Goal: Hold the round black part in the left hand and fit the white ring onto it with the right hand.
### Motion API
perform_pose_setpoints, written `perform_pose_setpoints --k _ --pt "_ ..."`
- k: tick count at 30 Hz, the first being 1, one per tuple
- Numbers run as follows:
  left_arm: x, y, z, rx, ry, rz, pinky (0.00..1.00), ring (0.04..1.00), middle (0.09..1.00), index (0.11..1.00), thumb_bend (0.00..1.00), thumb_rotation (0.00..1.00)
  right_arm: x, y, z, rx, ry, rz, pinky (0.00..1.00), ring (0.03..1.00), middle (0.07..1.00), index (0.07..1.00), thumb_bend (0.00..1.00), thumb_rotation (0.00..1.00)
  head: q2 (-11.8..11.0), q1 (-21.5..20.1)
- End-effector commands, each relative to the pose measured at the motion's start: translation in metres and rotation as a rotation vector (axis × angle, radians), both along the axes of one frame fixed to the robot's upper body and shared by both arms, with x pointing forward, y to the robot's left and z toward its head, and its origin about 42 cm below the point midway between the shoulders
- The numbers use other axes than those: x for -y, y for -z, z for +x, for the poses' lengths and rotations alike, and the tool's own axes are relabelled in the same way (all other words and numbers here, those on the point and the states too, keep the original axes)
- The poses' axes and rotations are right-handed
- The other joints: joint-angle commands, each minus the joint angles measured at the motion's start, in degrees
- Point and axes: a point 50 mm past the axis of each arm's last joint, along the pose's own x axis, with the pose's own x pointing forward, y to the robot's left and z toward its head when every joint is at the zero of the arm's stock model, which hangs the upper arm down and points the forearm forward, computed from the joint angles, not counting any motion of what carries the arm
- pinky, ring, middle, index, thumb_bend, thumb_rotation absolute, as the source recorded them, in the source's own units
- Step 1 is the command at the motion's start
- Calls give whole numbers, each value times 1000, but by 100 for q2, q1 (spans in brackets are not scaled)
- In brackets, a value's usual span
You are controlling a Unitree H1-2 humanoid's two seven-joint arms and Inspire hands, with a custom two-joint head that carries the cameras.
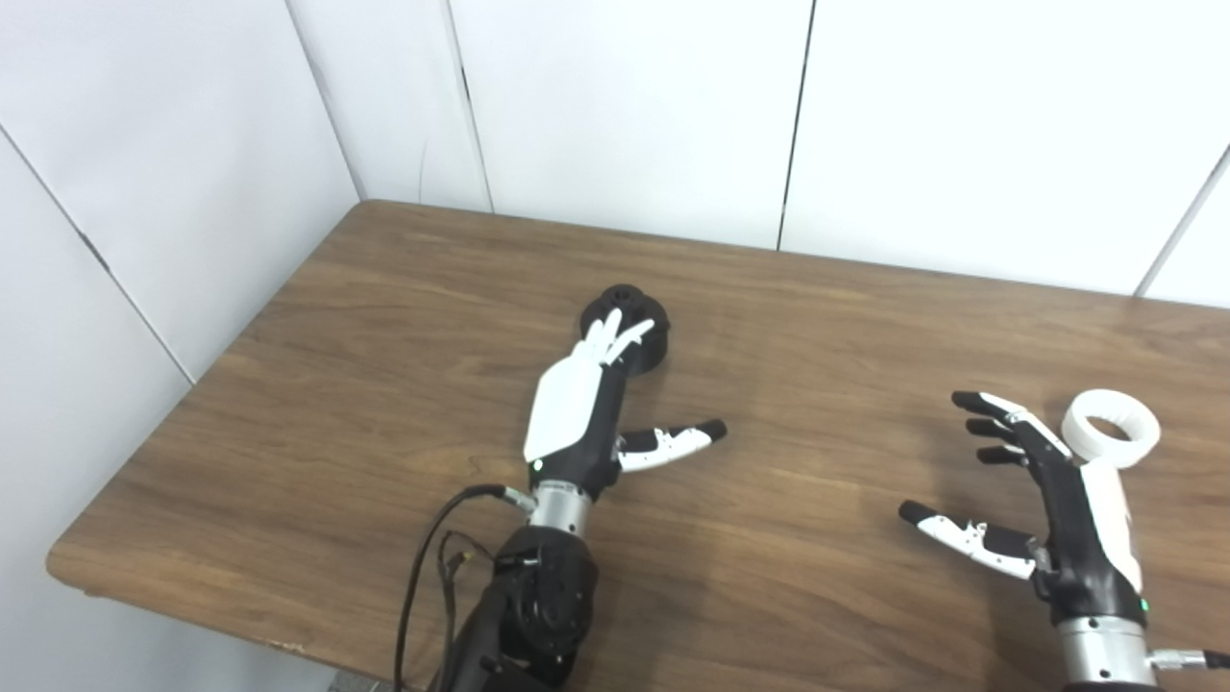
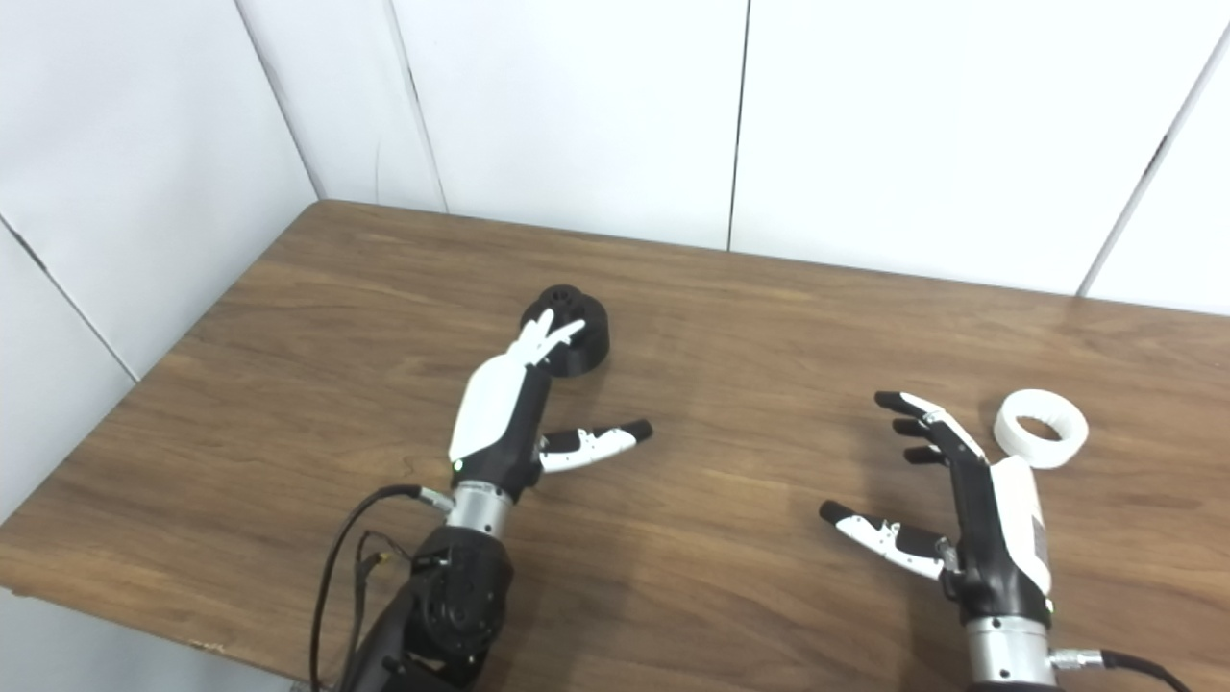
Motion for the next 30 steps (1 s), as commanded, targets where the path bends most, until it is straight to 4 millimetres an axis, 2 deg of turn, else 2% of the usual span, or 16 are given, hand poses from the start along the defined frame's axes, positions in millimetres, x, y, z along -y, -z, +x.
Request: perform_pose_setpoints --k 1,8,14,19,22,24,30 --pt "-11 -24 4 90 -28 36 910 1000 1000 840 888 426 3 -11 4 61 -1 -6 641 749 799 759 745 31 1 13" --pt "-42 -31 4 138 -128 74 868 1000 1000 835 884 427 3 -10 6 60 0 -7 630 742 799 760 749 38 12 68" --pt "-70 -31 9 160 -225 107 882 1000 1000 839 878 435 2 -10 8 63 -6 0 635 743 798 759 749 25 12 89" --pt "-80 -32 19 163 -254 142 906 1000 1000 844 882 421 2 -11 8 65 -3 -8 636 747 799 758 745 46 7 78" --pt "-85 -33 27 146 -238 164 928 1000 1000 859 928 428 2 -11 8 70 -4 -8 636 747 795 754 746 45 1 40" --pt "-87 -33 33 123 -223 182 947 1000 1000 884 986 455 1 -12 8 69 -3 -7 634 745 795 754 752 23 4 26" --pt "-91 -35 55 3 -160 221 1000 1000 1000 928 1000 472 -1 -14 8 72 -8 -6 629 742 798 752 750 12 23 -11"
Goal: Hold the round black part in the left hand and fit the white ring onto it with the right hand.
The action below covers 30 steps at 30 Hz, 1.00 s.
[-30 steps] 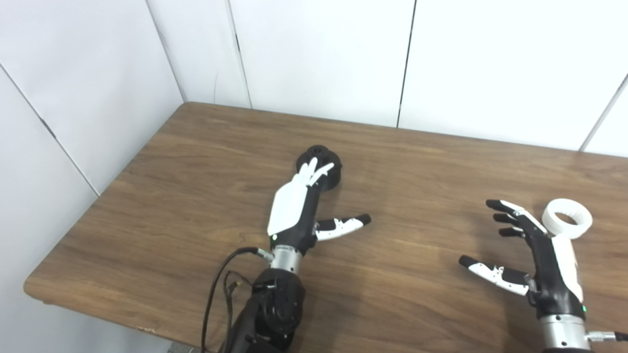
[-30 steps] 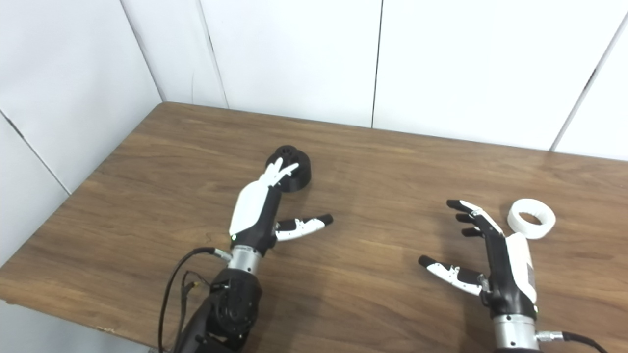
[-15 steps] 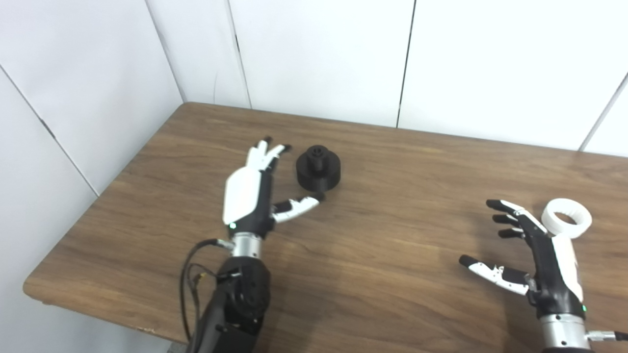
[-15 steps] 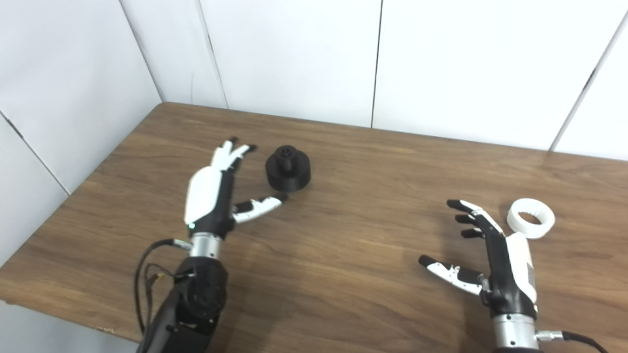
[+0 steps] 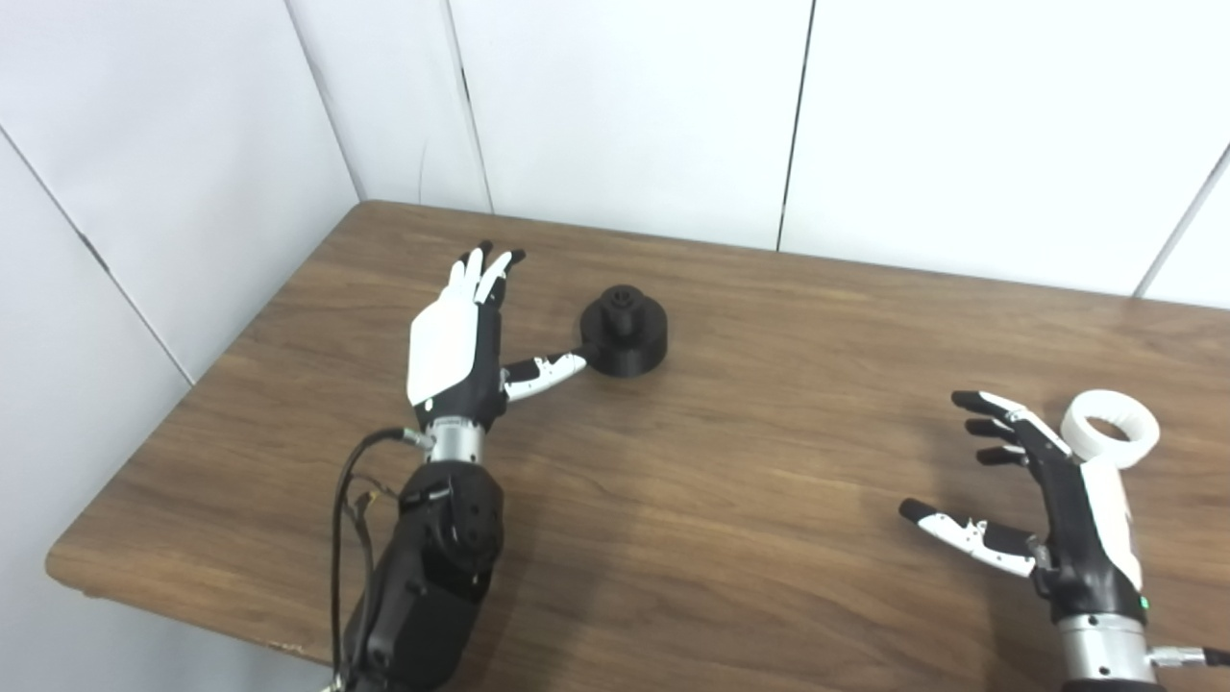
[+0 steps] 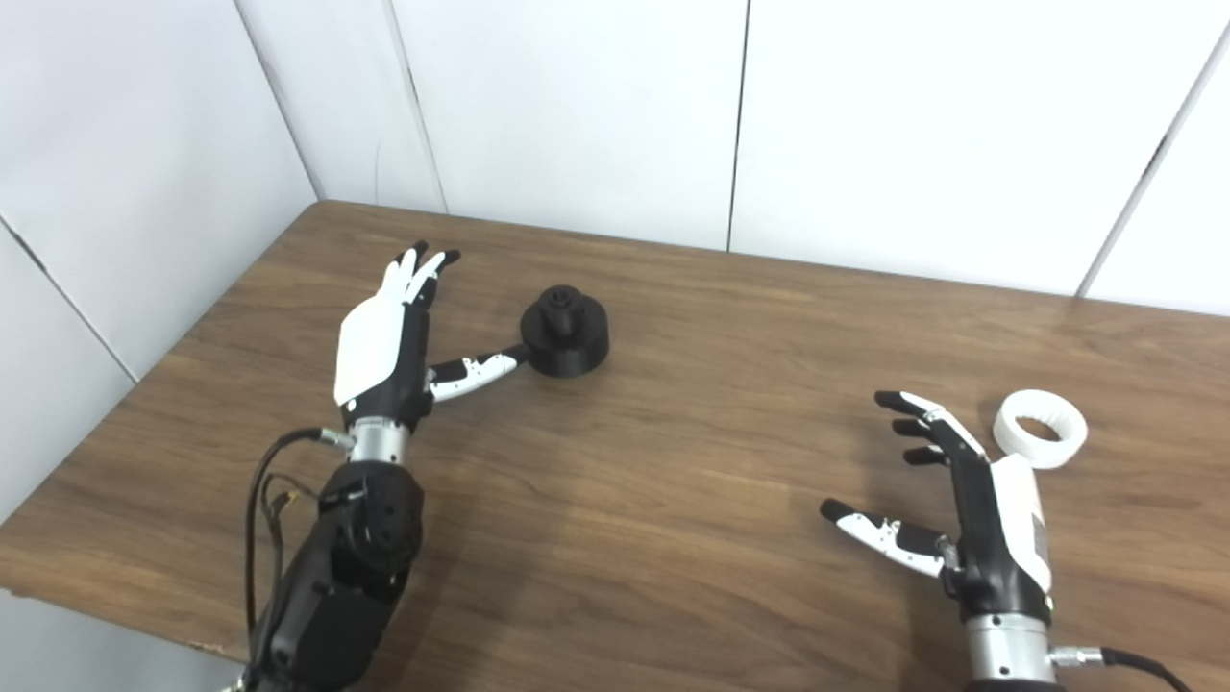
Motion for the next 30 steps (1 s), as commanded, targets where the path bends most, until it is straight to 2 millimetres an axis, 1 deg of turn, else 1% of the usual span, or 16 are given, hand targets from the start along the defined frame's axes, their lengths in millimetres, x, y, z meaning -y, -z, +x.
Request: perform_pose_setpoints --k 1,6,12,14,16,19,24,30 --pt "-4 -20 18 13 22 45 1000 1000 1000 928 1000 482 -1 -14 6 71 -10 -6 627 742 798 751 750 15 6 6" --pt "-4 -24 31 -37 67 65 989 1000 1000 905 1000 517 -1 -17 5 71 1 -13 618 739 798 749 755 30 30 -15" --pt "-1 -24 38 -79 101 87 989 1000 1000 863 1000 528 1 -17 5 85 5 -31 621 745 796 745 758 33 47 -14" --pt "-1 -23 39 -95 110 102 982 1000 1000 862 1000 558 1 -17 4 79 8 -28 620 748 803 749 754 44 52 -17" --pt "-1 -21 40 -108 114 107 984 1000 1000 864 1000 563 2 -17 3 76 10 -23 619 748 807 750 754 44 53 -21" --pt "0 -19 41 -128 118 108 998 1000 1000 871 1000 556 3 -17 2 69 15 -10 617 751 815 752 755 39 49 -31" --pt "1 -15 45 -142 123 130 994 1000 1000 879 1000 552 5 -17 1 63 19 1 613 755 829 757 746 60 57 -36" --pt "5 -12 48 -143 121 135 1000 1000 1000 882 1000 551 8 -18 -1 62 23 -4 618 755 833 759 740 41 58 -39"
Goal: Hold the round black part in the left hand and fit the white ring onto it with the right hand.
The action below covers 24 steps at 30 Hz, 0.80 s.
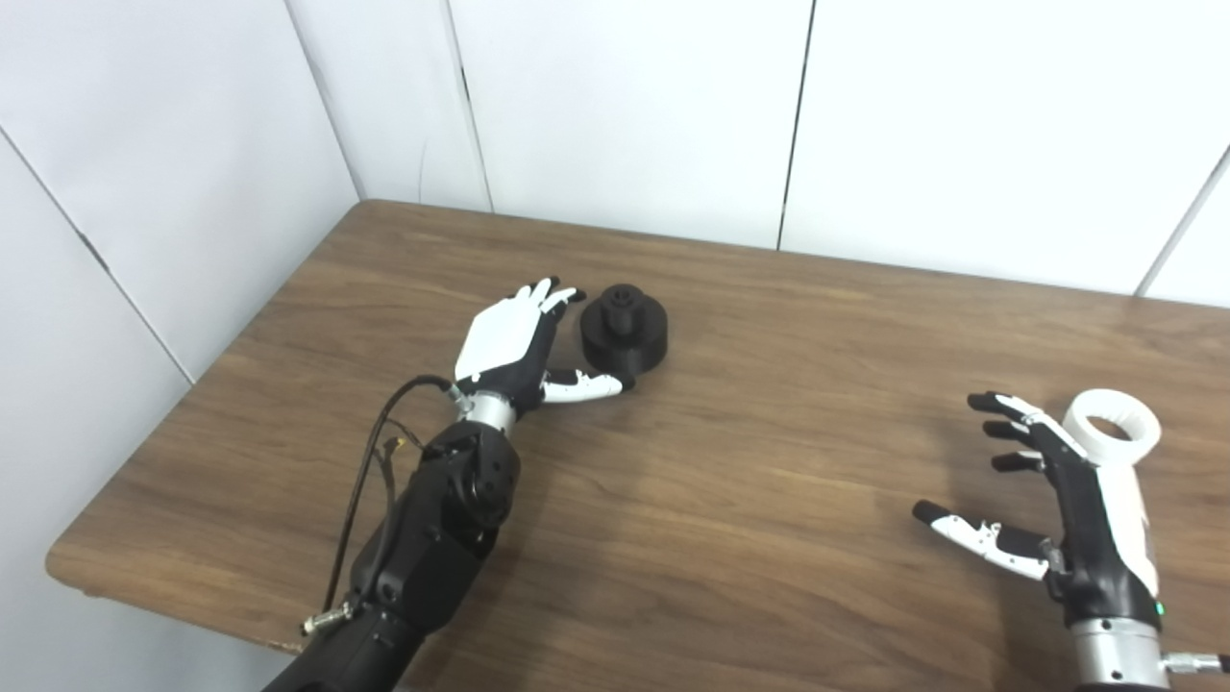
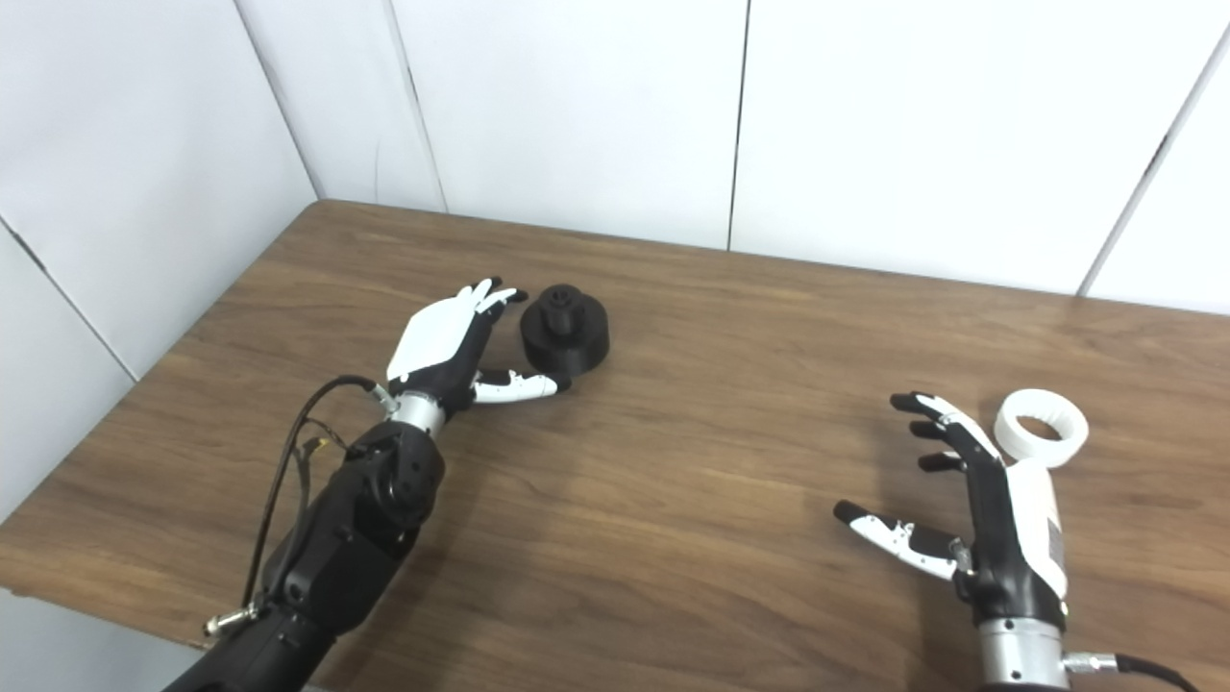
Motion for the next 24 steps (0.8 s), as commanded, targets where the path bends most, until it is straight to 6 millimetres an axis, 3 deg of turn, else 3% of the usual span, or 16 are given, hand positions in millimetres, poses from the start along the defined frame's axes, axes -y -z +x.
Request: perform_pose_setpoints --k 1,24 --pt "-3 -24 18 90 -7 50 1000 1000 1000 884 1000 556 0 -18 3 74 -6 9 616 753 832 759 742 39 5 5" --pt "10 -19 34 83 -13 99 1000 1000 1000 905 1000 539 8 -18 0 87 8 -9 625 756 822 730 749 39 15 -62"
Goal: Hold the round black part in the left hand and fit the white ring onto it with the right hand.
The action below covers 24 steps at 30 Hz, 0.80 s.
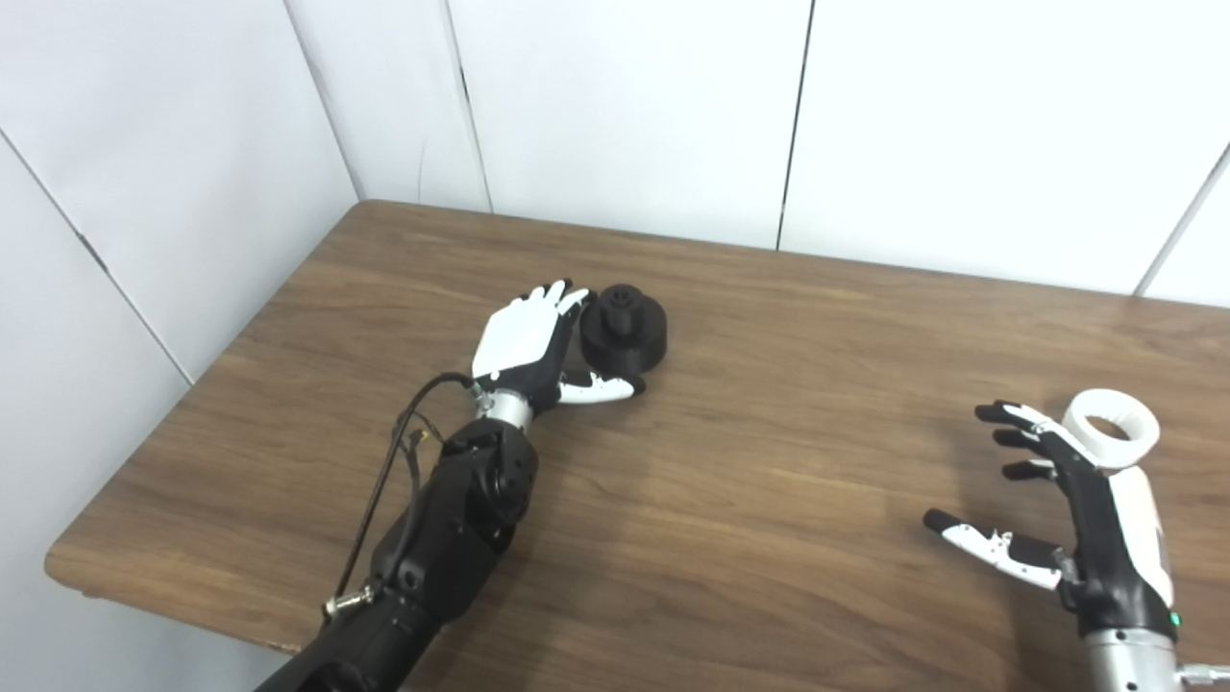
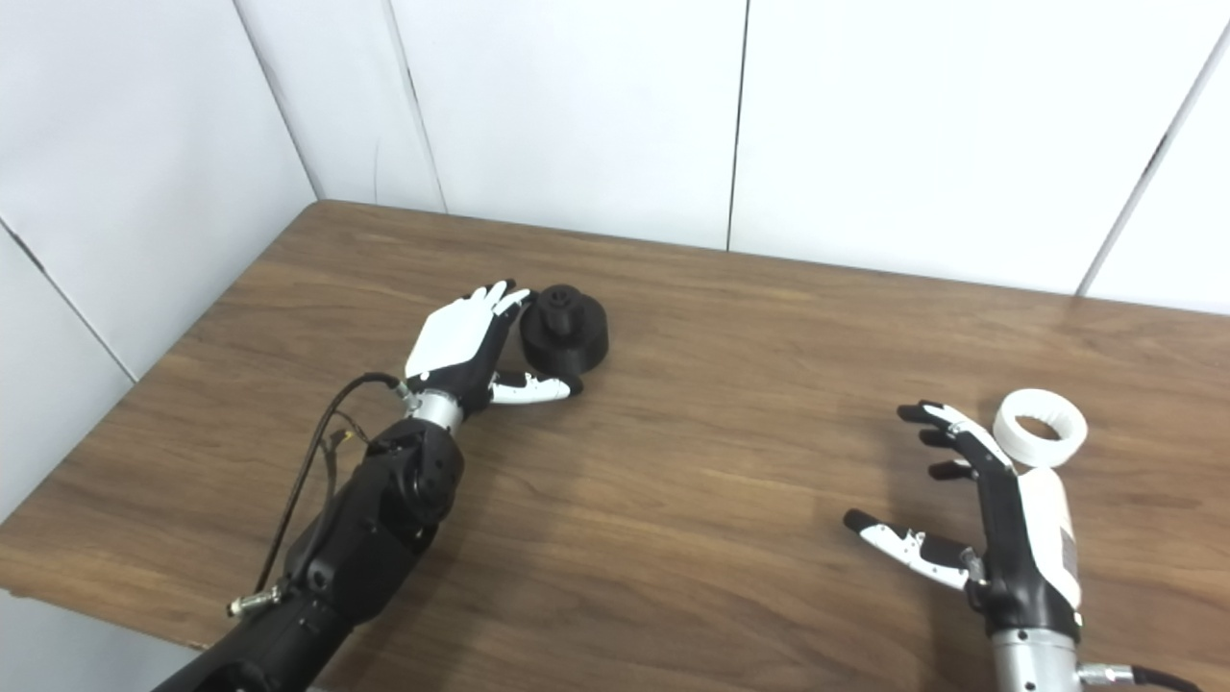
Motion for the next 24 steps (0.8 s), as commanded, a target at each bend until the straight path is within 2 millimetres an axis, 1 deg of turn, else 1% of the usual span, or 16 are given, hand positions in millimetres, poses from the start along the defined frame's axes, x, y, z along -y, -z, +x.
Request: perform_pose_setpoints --k 1,4,6,7,8,11,14,18,21,24 --pt "1 -30 21 115 -6 44 1000 1000 1000 904 1000 540 1 -18 3 84 -3 3 626 756 821 728 748 43 9 4" --pt "3 -30 25 131 -10 44 1000 1000 1000 875 1000 523 2 -19 2 82 2 -3 637 761 820 723 750 51 17 -4" --pt "4 -29 27 155 -13 32 1000 1000 1000 821 1000 476 2 -19 1 88 1 -8 639 764 818 719 750 58 26 -5" --pt "5 -29 28 166 -15 20 1000 1000 1000 809 1000 467 3 -19 1 88 3 -14 640 764 818 718 750 61 31 5" --pt "5 -29 28 178 -18 8 1000 1000 1000 772 1000 434 3 -19 1 87 5 -20 644 767 817 718 749 65 34 7" --pt "6 -27 29 210 -26 -24 1000 1000 1000 679 957 363 3 -19 1 84 7 -17 650 775 818 717 752 53 51 12" --pt "6 -25 30 227 -28 -45 1000 1000 1000 619 913 330 3 -20 1 86 6 -19 656 780 817 715 754 62 56 11" --pt "6 -24 30 244 -22 -64 1000 1000 1000 591 891 296 4 -19 1 87 5 -21 643 773 814 711 752 66 77 10" --pt "5 -24 30 245 -21 -65 1000 1000 1000 587 880 289 4 -20 2 83 6 -20 642 772 814 711 752 65 88 12" --pt "5 -25 29 251 -17 -76 1000 1000 1000 575 871 260 4 -20 2 85 5 -19 647 772 814 710 752 62 92 11"
